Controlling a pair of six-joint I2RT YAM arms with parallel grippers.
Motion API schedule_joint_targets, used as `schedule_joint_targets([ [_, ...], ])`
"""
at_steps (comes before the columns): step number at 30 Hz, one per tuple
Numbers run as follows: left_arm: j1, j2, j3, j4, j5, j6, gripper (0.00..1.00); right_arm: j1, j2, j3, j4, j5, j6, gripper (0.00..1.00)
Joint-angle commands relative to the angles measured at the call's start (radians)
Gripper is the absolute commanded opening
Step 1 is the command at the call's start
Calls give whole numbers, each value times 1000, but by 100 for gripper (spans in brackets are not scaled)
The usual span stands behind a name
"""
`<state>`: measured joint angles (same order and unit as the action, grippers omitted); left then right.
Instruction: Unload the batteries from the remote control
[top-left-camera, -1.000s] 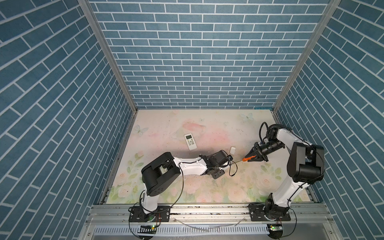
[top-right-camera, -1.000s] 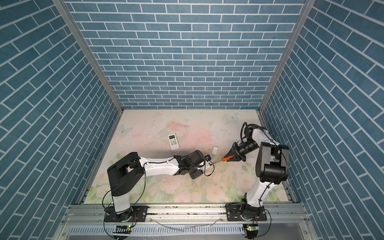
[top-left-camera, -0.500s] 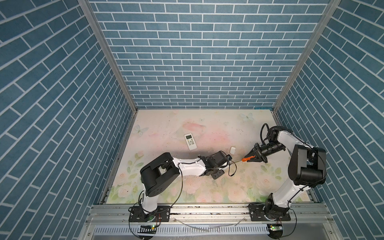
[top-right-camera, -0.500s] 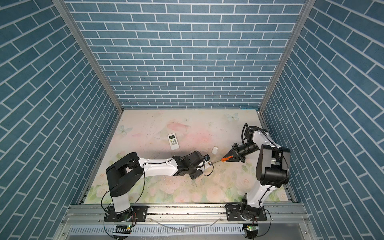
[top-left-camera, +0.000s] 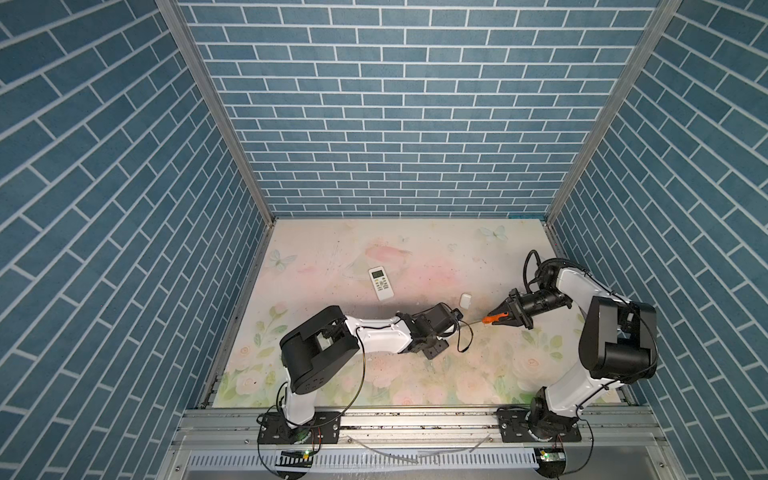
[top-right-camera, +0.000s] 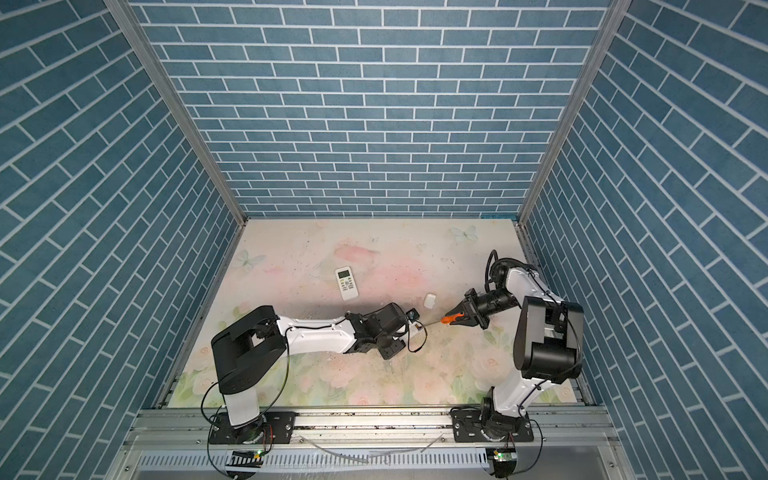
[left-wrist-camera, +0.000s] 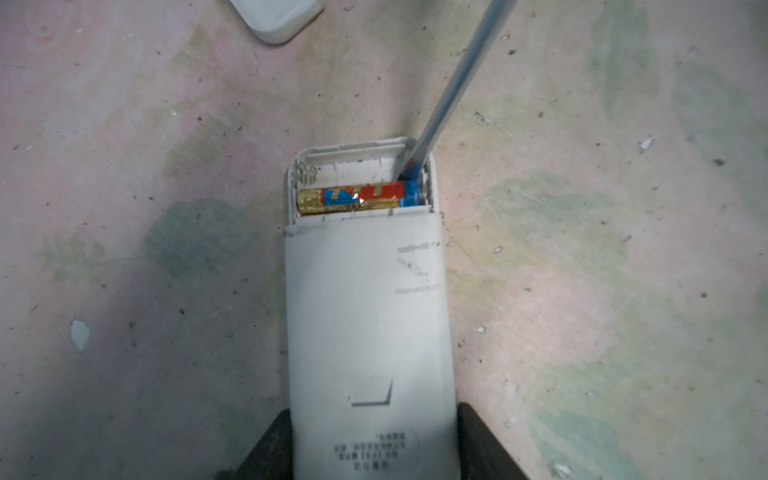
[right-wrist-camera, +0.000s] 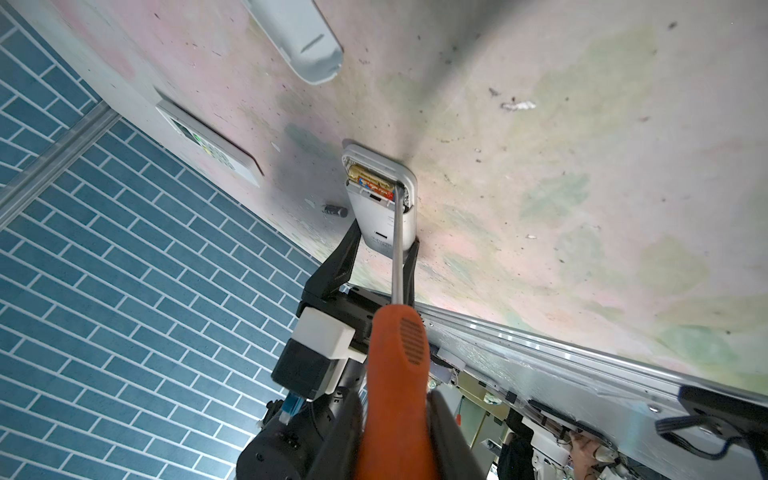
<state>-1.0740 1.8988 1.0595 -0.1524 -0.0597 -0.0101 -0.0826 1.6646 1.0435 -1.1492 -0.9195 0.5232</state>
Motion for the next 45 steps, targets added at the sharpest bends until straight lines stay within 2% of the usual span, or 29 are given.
schedule_joint_targets([
  [1, -50, 218, -105, -81, 39, 133, 38, 90, 46, -97, 102, -150, 28, 0],
  [13, -61, 227, -104, -48, 4, 142, 37, 89, -39, -143, 106, -164, 45, 0],
  [26, -62, 266, -69, -60, 120, 214, 36, 89, -157, -177, 51, -156, 8, 0],
  [45, -62, 258, -73, -99, 185, 254, 36, 83, -197, -34, 21, -168, -9, 0],
])
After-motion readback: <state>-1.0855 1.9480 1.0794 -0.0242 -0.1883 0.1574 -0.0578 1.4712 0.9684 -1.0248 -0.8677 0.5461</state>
